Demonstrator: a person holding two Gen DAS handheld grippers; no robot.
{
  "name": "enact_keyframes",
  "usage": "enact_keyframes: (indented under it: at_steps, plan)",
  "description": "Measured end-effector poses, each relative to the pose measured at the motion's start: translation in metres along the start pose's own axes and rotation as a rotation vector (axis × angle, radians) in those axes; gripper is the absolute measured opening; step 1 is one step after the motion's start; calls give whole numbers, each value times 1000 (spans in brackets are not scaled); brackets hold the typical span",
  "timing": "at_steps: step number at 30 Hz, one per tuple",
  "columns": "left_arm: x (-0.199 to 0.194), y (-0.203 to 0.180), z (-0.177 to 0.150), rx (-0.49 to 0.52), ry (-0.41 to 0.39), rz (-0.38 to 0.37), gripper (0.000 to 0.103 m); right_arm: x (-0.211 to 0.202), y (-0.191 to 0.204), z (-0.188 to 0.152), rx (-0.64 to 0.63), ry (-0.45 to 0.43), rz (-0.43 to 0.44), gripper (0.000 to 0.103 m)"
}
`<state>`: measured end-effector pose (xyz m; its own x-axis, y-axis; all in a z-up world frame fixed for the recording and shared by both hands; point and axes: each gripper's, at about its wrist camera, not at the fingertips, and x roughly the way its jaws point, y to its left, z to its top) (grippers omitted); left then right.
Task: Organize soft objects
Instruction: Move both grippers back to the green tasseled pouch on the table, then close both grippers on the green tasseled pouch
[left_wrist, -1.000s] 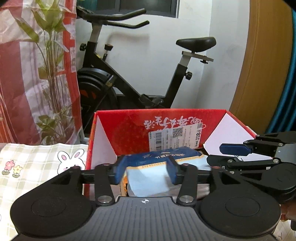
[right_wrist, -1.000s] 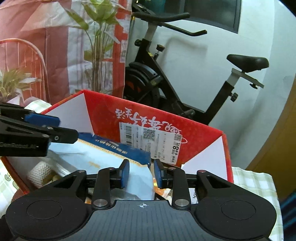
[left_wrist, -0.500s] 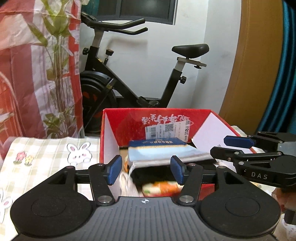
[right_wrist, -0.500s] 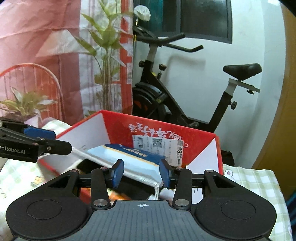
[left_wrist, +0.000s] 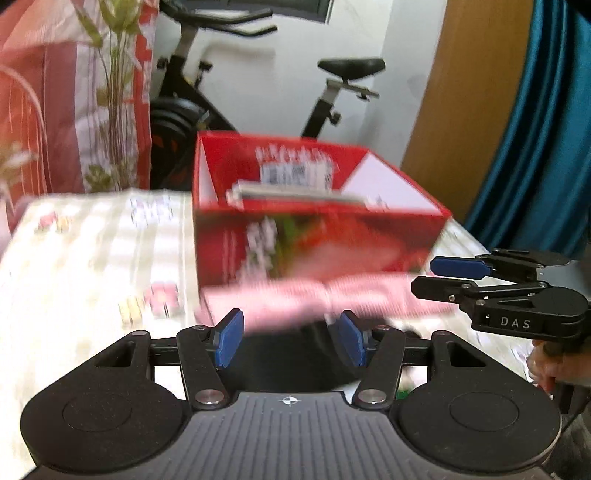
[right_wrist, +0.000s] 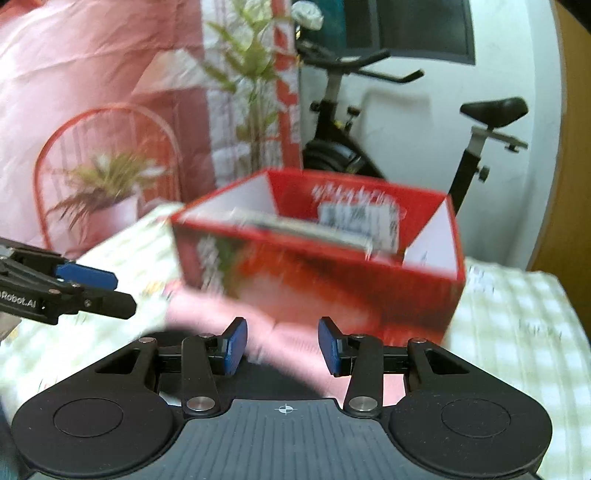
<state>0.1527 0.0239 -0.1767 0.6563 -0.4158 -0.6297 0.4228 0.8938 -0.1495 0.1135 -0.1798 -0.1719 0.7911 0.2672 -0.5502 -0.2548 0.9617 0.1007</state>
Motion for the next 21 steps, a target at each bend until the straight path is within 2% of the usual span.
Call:
enact_keyframes:
  at_steps: [5,10,14,21]
  plan:
    - [0,0,-36,-61,54,-28,59,-15,27,-37,-31,58,34,40]
    - [-3,-5,-54,-94,57,-71,59,-29,40,-64,-29,76,44,41]
    - [-1,-13,-62,-95,53,-99,59,-41,45,-74,-24,46,91,50]
    - [7,-15,-76,-124,78,-124,59,-35,57,-79,-96,75,118,50]
